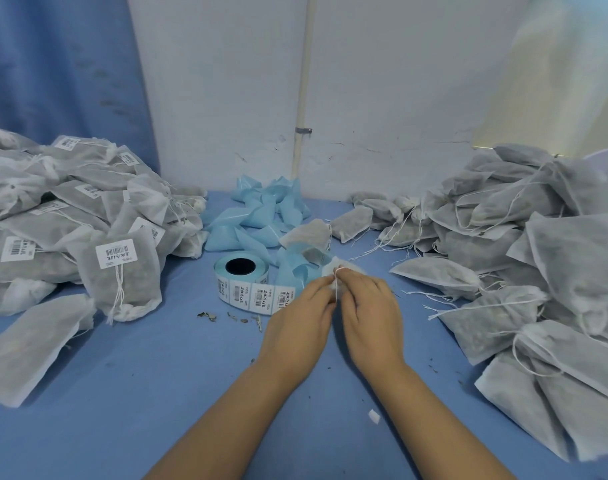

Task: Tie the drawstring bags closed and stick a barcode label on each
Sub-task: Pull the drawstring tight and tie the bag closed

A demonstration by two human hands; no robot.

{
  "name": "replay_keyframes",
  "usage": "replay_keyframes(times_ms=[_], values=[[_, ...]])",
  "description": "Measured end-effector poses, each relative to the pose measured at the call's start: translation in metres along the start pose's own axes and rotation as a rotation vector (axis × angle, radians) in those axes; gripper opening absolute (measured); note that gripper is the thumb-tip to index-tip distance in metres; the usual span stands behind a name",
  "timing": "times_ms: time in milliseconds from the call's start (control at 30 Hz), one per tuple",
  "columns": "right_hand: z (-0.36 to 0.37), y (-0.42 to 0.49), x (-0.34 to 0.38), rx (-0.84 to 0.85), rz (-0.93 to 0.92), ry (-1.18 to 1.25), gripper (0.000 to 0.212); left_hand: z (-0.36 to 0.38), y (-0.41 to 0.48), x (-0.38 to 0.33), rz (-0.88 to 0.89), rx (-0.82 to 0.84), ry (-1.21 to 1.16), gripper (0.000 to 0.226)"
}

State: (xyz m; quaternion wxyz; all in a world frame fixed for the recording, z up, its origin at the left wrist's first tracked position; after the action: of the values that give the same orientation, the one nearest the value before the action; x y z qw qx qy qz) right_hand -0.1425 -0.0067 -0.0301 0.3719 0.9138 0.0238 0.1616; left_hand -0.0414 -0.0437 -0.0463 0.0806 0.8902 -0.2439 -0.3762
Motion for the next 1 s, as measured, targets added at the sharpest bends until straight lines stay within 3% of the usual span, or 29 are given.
replay_keyframes(times_ms=[233, 467, 700, 867, 1000], values=[[0.003, -0.008, -0.026, -0.228, 0.295, 0.466, 0.02, 0.001, 0.001, 0.003, -0.043, 0.012, -0.003, 0.018], [0.008, -0.007, -0.035, -0.297, 0.433, 0.82, 0.018, -0.001, 0.003, 0.013, -0.184, 0.065, -0.32, 0.013], [0.01, -0.002, -0.017, -0.14, 0.295, 0.84, 0.022, -0.01, 0.005, 0.02, -0.253, -0.013, -0.556, 0.013], [0.011, -0.002, -0.011, -0.031, 0.176, 0.618, 0.022, -0.01, 0.004, 0.021, -0.247, -0.059, -0.419, 0.014], [0.014, -0.003, -0.009, -0.025, 0.19, 0.517, 0.01, -0.013, 0.002, 0.01, -0.153, -0.115, -0.373, 0.01]])
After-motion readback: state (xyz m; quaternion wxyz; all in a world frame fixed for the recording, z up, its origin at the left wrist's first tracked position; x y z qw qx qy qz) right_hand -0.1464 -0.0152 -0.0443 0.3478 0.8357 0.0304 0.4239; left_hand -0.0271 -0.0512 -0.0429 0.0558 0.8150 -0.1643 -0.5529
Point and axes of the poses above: each hand's wrist, its own y-axis towards the middle knuckle, its own z-axis out of the palm, x = y × z, the point moved 6 cm from there along y, towards the middle knuckle, and after that the axes turned 15 degrees about -z, right-handed, at the moved point
